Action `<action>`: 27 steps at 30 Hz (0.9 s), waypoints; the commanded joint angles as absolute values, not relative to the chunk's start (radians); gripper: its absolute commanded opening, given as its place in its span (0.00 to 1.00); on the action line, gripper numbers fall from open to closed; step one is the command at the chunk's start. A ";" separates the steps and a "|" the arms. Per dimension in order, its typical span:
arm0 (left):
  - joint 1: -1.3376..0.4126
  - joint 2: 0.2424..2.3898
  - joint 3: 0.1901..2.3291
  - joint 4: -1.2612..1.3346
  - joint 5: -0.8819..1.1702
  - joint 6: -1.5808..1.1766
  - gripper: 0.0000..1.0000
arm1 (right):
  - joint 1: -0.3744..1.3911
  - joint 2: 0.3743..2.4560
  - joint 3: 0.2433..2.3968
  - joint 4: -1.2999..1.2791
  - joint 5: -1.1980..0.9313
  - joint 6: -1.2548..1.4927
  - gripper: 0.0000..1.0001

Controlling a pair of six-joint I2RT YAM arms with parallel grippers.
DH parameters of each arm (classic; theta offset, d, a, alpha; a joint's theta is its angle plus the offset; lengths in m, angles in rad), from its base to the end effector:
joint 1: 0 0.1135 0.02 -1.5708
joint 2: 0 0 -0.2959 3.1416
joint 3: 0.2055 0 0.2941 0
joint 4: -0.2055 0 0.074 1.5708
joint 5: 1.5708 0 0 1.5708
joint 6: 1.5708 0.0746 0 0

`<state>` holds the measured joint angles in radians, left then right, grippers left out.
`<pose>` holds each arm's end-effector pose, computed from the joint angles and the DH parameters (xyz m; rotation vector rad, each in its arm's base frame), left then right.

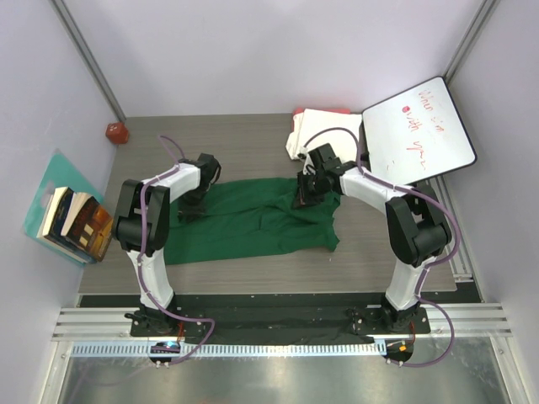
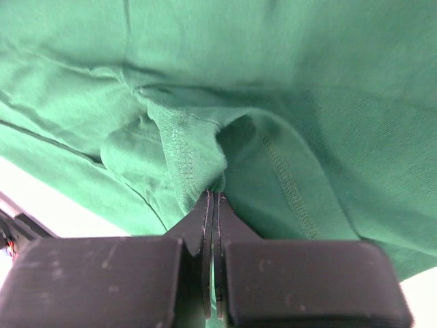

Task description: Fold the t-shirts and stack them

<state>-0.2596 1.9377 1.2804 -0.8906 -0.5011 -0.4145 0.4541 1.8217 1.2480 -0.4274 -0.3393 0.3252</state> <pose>0.3899 -0.0665 0.1219 -0.2309 2.8670 0.6838 0.3897 0.2178 0.1727 -0.3035 2.6377 0.7151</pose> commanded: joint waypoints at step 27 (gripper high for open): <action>-0.272 1.910 1.292 -0.890 -0.486 -0.414 0.29 | 0.624 1.715 1.117 -0.613 -0.232 0.347 0.24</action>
